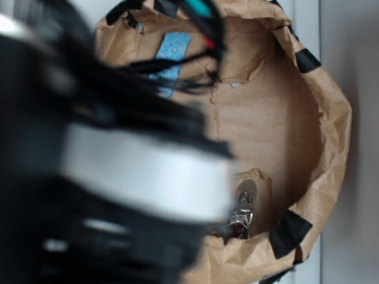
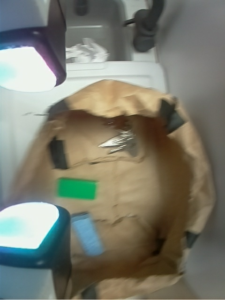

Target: Grab the silver keys.

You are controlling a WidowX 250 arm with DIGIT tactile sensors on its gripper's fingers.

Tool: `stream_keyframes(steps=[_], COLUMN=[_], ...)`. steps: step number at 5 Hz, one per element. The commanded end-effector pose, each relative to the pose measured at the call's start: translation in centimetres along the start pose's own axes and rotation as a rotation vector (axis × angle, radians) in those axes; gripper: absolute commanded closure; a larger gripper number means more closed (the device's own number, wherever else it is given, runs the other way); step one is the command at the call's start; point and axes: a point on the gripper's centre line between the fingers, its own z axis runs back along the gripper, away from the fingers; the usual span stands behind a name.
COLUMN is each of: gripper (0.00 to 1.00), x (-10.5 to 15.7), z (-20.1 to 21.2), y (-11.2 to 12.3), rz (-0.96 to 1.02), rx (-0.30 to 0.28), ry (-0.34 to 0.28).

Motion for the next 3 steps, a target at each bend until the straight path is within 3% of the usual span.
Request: stream_keyframes(steps=[1,2,3], gripper=[0.00,0.00,0.00], x=[0.7,0.4,0.5], z=[-0.6,-1.5,-2.5], y=[3.4,3.9,4.0], rz=[0.440,0.687,0.778], rx=[-0.064,-0.051,-0.044], ry=[-0.138,-0.089,-0.085])
